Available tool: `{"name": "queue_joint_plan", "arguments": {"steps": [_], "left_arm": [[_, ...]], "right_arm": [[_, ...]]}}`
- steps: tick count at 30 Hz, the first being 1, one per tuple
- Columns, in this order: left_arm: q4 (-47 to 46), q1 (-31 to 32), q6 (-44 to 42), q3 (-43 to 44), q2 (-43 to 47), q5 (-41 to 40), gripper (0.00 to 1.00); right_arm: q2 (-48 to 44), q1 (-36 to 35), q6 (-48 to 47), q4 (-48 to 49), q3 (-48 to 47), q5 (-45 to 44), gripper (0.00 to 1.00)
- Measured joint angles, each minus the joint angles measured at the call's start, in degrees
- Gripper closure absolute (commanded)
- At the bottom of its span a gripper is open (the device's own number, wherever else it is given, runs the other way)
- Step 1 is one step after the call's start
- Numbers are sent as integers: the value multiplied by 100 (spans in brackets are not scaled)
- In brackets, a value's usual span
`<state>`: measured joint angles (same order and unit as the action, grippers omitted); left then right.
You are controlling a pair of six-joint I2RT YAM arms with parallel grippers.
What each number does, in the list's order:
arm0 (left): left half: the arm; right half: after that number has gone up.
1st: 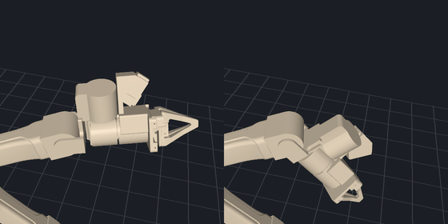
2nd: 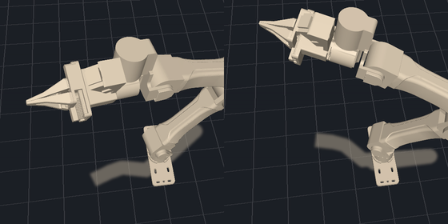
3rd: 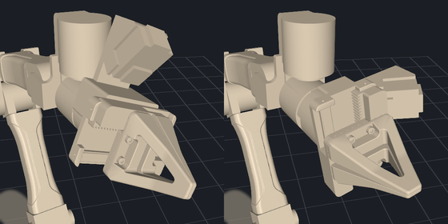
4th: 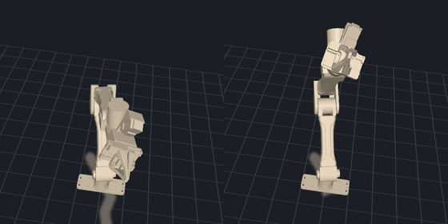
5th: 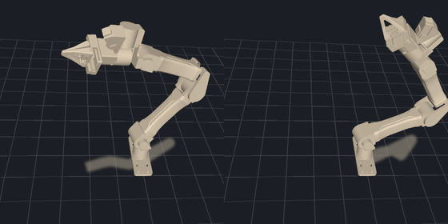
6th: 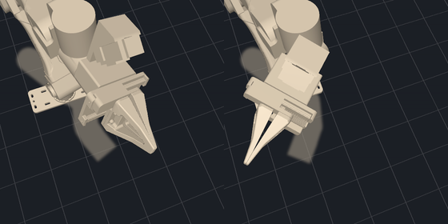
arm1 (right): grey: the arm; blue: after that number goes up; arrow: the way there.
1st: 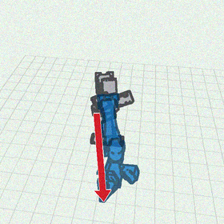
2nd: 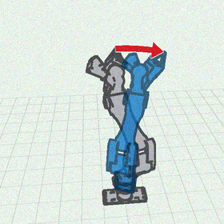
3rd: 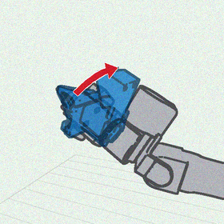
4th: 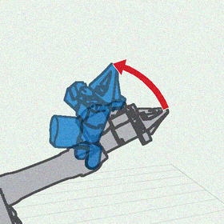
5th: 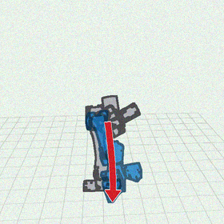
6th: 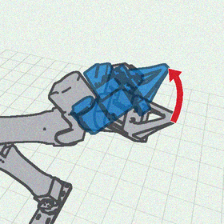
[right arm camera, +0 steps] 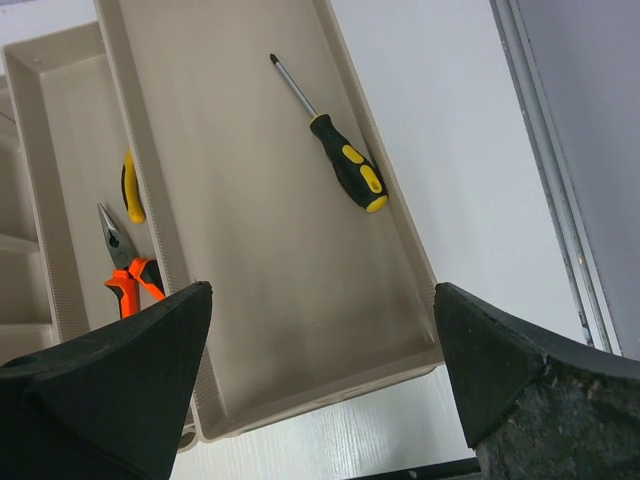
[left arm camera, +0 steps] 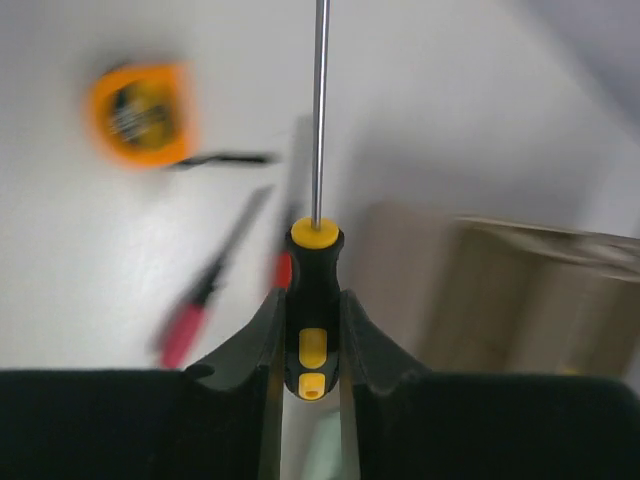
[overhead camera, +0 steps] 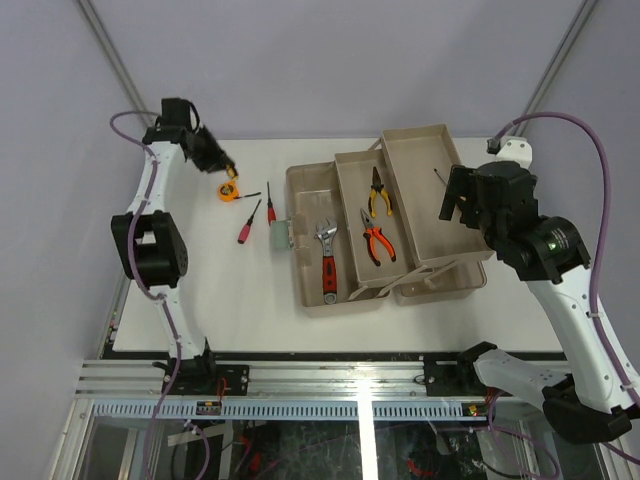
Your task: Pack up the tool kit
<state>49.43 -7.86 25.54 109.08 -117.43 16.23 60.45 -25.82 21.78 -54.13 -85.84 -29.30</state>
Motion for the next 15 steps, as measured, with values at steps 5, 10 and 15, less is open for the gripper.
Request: {"name": "queue_joint_plan", "arguments": {"steps": [5,10,15], "left_arm": [[-1478,1003,1368,741,710,964,100],[-2529,2782,2267,1368,535,1327,100],[-2769,3985,2693,1381,9,1377,100]], "right_arm": [[63,0,9,90,0,-11,0],[87,0,59,83,0,-24,1],[-208,0,216,2,2,-175,0]]}}
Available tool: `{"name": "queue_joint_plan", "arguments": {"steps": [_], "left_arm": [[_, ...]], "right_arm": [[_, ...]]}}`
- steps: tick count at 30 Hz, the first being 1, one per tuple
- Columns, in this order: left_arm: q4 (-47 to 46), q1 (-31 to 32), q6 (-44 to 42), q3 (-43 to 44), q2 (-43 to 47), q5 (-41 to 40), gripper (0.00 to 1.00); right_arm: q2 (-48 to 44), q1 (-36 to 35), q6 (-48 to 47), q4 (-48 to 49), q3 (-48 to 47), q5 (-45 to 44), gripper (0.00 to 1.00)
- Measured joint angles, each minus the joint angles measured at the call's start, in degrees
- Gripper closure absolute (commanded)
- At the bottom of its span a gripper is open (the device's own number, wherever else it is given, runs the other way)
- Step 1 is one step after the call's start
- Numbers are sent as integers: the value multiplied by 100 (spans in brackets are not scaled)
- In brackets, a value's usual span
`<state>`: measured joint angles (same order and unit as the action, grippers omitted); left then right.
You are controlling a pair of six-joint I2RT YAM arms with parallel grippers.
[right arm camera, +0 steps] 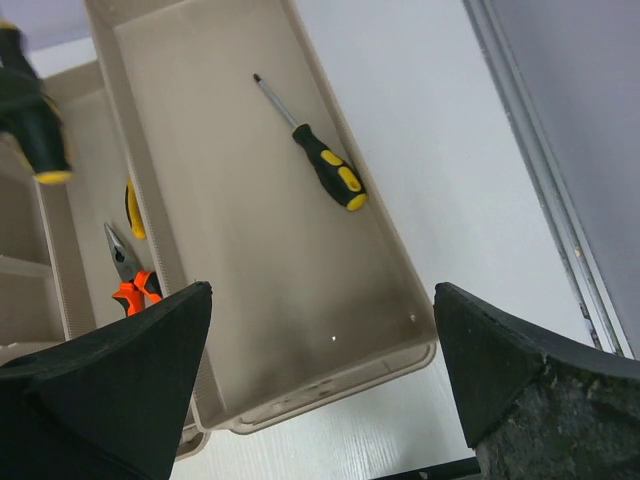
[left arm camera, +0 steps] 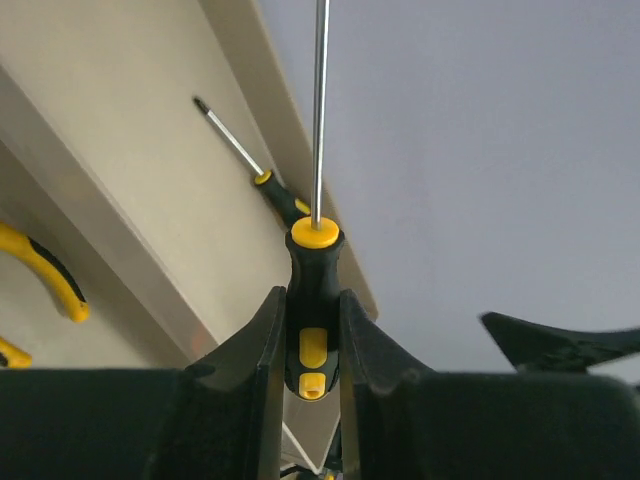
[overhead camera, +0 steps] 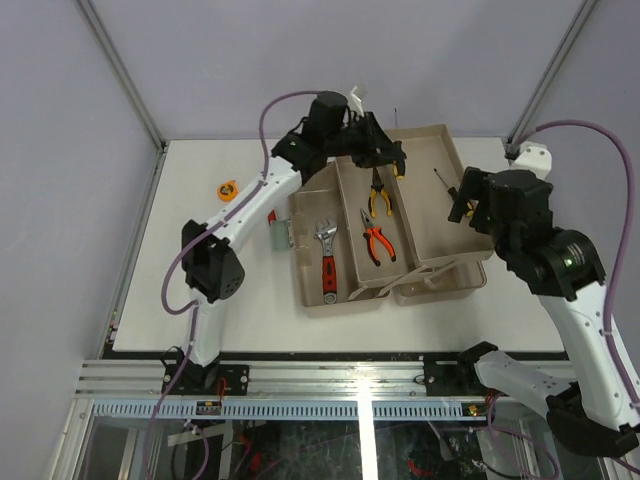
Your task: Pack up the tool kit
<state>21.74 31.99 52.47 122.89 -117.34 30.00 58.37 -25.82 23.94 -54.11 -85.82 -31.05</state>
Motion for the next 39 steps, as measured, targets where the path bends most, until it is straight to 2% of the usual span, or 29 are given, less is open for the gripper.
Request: {"name": "queue_joint_plan", "arguments": {"steps": [9,16,20,21,26,29,30,39], "left_arm": [[26,713,258,-105,-525,-463,100],[66,1290,431,-310,-529,-901,100],[192,1412,481,-402,-531,-1351,99],[236,1412,496,-437,-531,-1475,98],[214,1403,671,-476,-529,-1816,61],[81,1425,732,-459,-529,-1858,43],[48,1432,721,-444,-529,-1862,39],[-37,1473,542,-367,-492,-1886,37]], "right_arm": [[-850,0,229,-387,17,-411,1],[-673,0,240,-437,17,-439,1],[-584,0,219,-437,17,-433,1],[-570,0,208,-437,17,-431,1],[-542,0,155,-437,17,-426,1],[-540,0,140,-437,17,-426,0],[-540,0,136,-437,17,-426,1],[-553,0,133,-437,17,-424,0]]}}
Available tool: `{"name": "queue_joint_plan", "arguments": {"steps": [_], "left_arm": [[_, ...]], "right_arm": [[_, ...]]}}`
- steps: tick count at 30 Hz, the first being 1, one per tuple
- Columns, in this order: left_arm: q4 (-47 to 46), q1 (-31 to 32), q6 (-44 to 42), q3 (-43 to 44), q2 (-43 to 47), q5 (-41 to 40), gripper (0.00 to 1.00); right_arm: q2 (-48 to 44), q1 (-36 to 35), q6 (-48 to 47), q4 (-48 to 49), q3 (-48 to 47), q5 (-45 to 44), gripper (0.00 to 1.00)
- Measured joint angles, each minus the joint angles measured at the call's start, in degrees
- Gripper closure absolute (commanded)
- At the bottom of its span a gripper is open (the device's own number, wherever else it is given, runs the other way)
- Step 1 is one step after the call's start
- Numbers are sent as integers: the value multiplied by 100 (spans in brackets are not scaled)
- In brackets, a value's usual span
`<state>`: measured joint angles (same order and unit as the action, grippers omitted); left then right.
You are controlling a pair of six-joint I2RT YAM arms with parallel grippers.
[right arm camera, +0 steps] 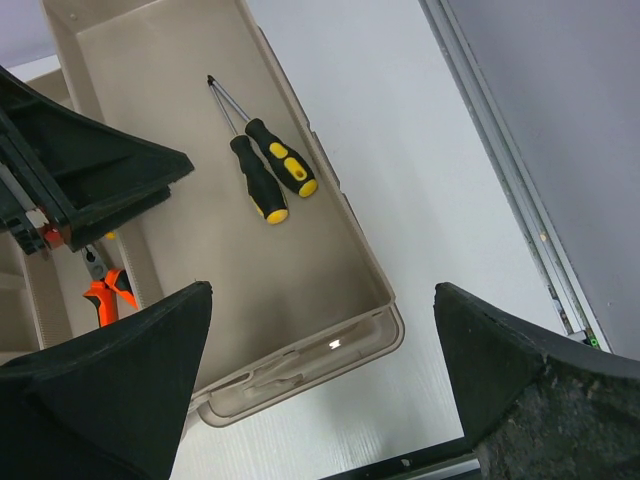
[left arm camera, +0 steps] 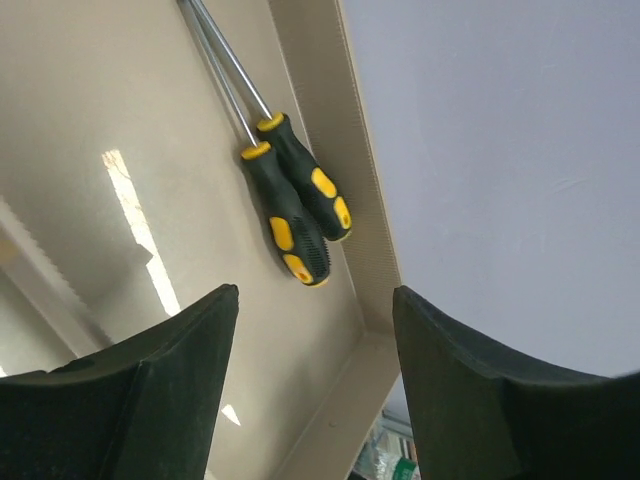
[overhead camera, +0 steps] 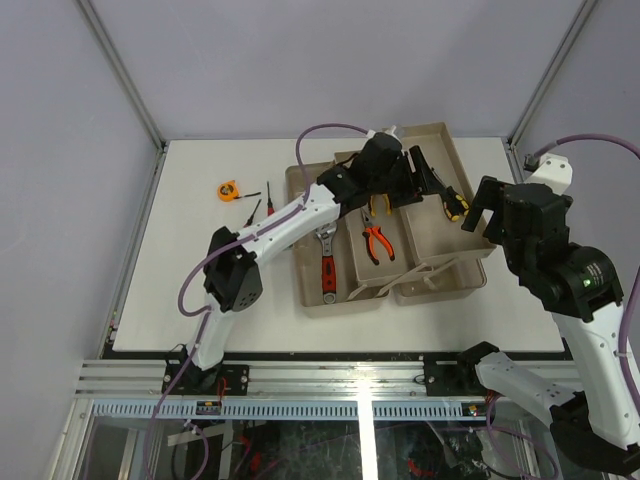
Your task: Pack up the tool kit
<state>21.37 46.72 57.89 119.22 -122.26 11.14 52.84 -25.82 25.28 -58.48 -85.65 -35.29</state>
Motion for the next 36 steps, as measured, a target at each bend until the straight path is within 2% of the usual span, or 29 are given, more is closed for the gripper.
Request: {"name": "queue_joint_plan", "arguments": {"steps": [3,6,10,13,16,18,24,30,36], "left_arm": [[74,-144,-380,42,63,-81,31],[251,-754,-1047,70,299,-153,24],[365,-2461,-2041,260,704,-144,21],[782,-3888,-3045,356,916,-173,20],[1388,-4612,-4009,116,1038,-260,19],[1873,-4776,-4640,-155,1051,-256,18],[2979,-4721,-6105,-1163,811,-264,20],[3224,-4712,-6754,-2111,570,-387,21],[3126,-4682,-7047,-2459,485,-463,22]], "right_arm": [[-39,0,4,7,17,4,1],[-177,0,11,26,188,7,1],[-297,0,9,52,428,33,1],[-221,0,-13,153,461,68,0],[9,0,-35,343,461,201,0],[153,0,-37,463,463,297,1],[509,0,-28,704,525,597,1],[533,0,4,800,527,699,1],[533,0,46,800,527,791,0]]}}
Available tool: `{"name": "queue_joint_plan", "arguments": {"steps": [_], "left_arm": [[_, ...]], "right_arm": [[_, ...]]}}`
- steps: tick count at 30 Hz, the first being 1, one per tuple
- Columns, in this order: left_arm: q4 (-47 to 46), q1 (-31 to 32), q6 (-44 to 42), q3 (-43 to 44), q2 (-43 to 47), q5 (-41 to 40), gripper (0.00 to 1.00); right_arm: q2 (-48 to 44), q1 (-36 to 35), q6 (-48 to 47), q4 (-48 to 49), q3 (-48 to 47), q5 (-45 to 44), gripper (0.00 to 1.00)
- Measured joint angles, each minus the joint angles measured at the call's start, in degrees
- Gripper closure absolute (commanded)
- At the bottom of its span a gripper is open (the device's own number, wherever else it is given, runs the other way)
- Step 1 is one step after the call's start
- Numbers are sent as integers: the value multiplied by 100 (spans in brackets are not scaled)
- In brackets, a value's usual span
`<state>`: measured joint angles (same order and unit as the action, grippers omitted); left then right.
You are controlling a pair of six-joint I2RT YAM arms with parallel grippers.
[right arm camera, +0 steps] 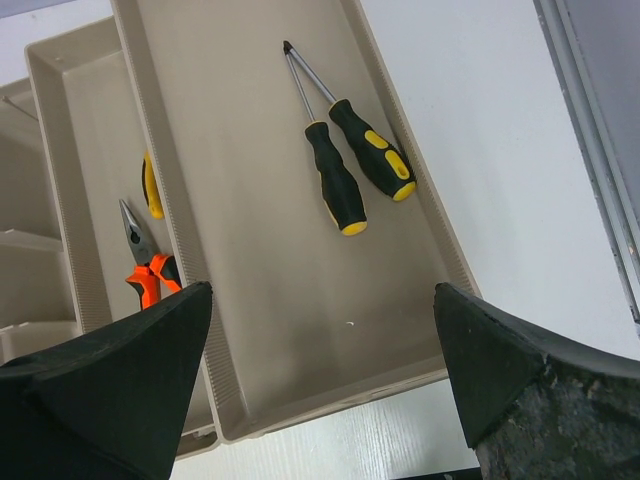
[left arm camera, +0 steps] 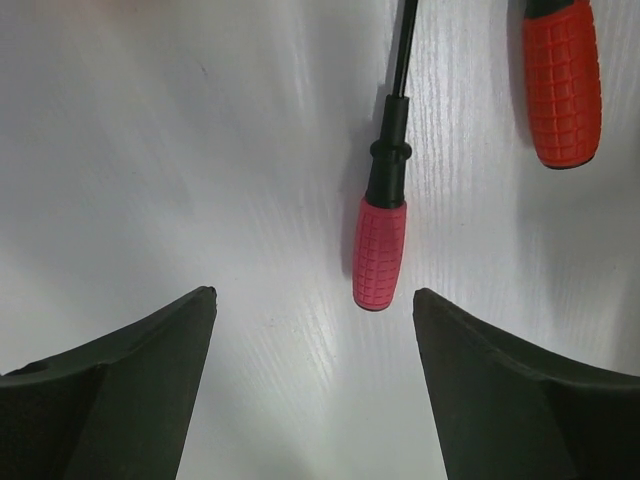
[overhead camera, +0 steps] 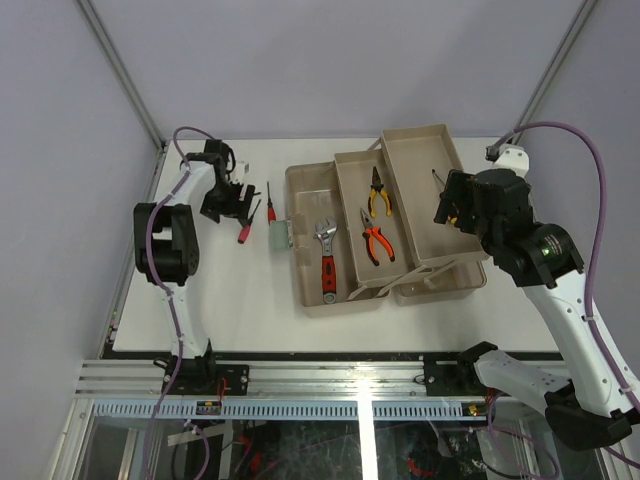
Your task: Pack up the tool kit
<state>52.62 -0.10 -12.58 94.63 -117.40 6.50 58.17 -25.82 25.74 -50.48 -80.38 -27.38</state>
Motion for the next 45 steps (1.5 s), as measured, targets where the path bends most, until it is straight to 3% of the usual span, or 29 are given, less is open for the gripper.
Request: {"name": "queue_joint_plan", "arguments": {"steps": [11,13,15,16,22,26,29,33,37,41,45], "left_arm": [[-448,461,-4,-586,-162,-179,38],[-514,496,15,-664,-238,-258,55],[-555,490,44,-664,-269,-326,95],[-586,485,90,-654,-271,-354,99],[-487,455,162,-404,-358,-455,100],[-105,293,448,828,-437,-48,100],[-330,142,1161,1971,-264,748,100],[-1510,232,2914,1867,695,1615,100],[-2874,1178,4765,1440,1370,1882,100],[-3624,2457,6037,1521,1069,1923,100],[-3827,3401,6745,1539,494,1882,100]], "right_arm": [[85,0,24,-4,-2,142,1],[85,0,22,-9,-7,140,1],[83,0,22,-15,-13,140,1],[81,0,22,-28,-13,138,0],[70,0,20,-107,-55,131,1],[26,0,11,-155,-109,70,0],[-33,0,-22,-157,-109,24,0],[-31,0,-31,-153,-109,4,1],[44,0,-26,-149,-118,7,1],[31,0,-11,-155,-131,4,1],[-122,0,42,-205,-162,-39,0]]}}
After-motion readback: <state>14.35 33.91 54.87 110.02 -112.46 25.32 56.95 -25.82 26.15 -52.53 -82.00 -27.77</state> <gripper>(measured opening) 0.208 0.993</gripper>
